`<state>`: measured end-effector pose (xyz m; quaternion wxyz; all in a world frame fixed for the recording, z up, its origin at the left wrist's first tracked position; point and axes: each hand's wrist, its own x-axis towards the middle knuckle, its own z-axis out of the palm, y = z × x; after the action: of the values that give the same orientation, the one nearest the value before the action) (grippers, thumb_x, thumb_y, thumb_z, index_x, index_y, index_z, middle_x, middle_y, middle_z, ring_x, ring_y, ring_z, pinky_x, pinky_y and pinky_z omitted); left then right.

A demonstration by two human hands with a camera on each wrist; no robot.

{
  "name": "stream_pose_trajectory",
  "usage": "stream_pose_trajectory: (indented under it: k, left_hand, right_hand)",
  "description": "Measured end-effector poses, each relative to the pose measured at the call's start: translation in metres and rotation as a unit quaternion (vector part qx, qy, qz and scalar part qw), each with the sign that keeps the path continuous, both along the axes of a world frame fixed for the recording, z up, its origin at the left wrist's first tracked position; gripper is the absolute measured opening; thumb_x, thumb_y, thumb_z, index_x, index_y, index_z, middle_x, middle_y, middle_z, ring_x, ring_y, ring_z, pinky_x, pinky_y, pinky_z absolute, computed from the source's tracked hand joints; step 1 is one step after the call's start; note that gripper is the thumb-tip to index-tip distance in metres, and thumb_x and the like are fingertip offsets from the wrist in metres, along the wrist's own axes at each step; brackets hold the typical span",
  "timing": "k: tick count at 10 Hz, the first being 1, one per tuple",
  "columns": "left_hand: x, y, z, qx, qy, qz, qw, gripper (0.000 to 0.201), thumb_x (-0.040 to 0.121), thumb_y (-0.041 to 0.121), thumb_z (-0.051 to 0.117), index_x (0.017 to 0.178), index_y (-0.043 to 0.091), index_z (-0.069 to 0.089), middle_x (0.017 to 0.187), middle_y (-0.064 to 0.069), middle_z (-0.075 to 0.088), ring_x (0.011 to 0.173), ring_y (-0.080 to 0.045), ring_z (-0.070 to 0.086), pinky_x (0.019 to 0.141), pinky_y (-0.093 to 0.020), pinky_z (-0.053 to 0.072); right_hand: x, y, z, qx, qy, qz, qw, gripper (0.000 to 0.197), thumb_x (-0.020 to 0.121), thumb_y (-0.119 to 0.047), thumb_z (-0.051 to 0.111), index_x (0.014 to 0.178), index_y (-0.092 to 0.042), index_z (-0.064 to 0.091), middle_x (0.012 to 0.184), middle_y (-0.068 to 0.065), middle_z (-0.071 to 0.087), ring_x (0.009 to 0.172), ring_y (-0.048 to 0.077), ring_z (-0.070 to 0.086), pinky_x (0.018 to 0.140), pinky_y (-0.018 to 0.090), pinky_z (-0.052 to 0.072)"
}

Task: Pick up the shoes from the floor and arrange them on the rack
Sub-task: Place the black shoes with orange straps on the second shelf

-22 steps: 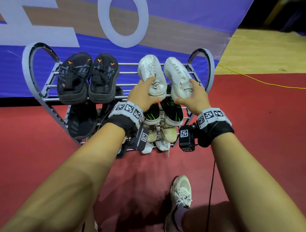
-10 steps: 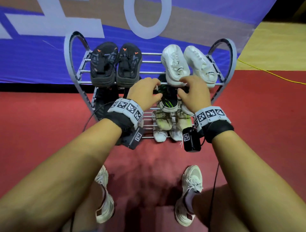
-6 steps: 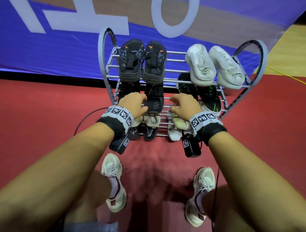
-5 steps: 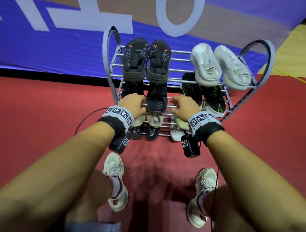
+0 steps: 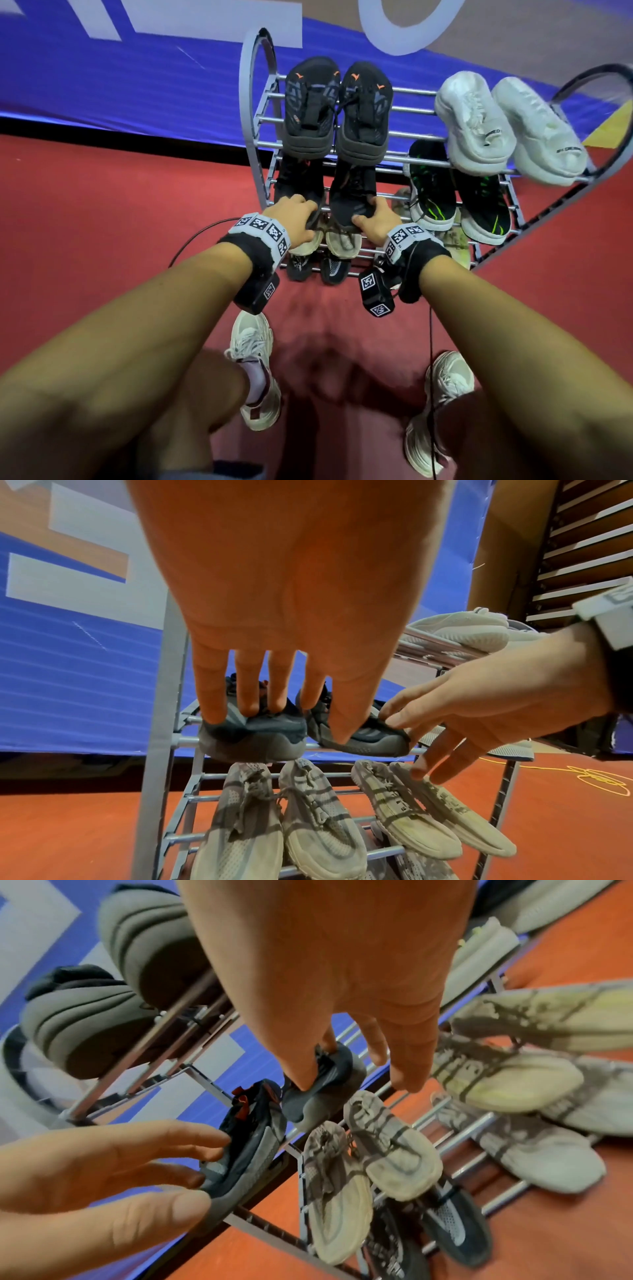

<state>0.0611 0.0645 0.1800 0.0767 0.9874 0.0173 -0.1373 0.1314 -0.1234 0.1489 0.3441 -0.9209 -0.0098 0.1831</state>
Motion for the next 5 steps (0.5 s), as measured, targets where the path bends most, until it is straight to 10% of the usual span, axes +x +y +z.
stream_pose_trajectory:
  k: [2,3,5]
  left_hand:
    - [0.008,-0.006,0.000,0.001,0.026,-0.028,0.999,0.050,0.088,0.038,0.060,0.133,0.019,0.049,0.126,-0.007,0.051,0.115,-0.031,0.054,0.088,-0.044,0.049]
    - [0.009,-0.008,0.003,0.000,0.019,-0.030,0.999,0.048,0.088,0.037,0.060,0.132,0.020,0.049,0.125,-0.007,0.052,0.115,-0.031,0.054,0.085,-0.041,0.047]
    - [0.015,-0.012,0.011,-0.020,-0.030,-0.019,0.999,0.047,0.089,0.034,0.059,0.132,0.018,0.050,0.126,-0.007,0.052,0.113,-0.031,0.055,0.085,-0.041,0.048]
  right_hand:
    - [0.009,0.014,-0.002,0.184,0.112,-0.192,0.958,0.052,0.082,-0.004,0.070,0.122,-0.004,0.036,0.095,0.014,0.058,0.085,0.030,0.068,0.058,0.041,0.061]
    - [0.021,0.003,-0.013,0.243,0.182,-0.165,0.939,0.020,0.081,-0.003,0.067,0.096,-0.007,0.055,0.107,0.017,0.064,0.072,0.020,0.073,0.067,0.034,0.061]
    - [0.023,-0.019,-0.008,0.355,0.232,-0.189,0.886,0.033,0.088,0.008,0.053,0.121,0.007,0.055,0.116,0.013,0.065,0.096,0.028,0.070,0.062,0.032,0.059]
